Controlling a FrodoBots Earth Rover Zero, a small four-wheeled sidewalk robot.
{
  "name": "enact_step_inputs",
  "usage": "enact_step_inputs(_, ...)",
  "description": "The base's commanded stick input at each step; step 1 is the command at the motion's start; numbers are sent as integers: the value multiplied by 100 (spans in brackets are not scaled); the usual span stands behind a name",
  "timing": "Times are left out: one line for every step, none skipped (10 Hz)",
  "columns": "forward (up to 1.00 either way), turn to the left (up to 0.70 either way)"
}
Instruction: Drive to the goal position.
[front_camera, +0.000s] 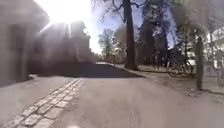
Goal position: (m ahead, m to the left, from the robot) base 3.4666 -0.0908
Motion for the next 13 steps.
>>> enact_step_inputs(100, 0)
enact_step_inputs(100, 0)
enact_step_inputs(100, 0)
enact_step_inputs(100, 0)
enact_step_inputs(100, 0)
enact_step_inputs(100, 0)
enact_step_inputs(100, 39)
enact_step_inputs(100, 20)
enact_step_inputs(100, 0)
enact_step_inputs(100, 0)
enact_step_inputs(100, 0)
enact_step_inputs(100, 0)
enact_step_inputs(100, 0)
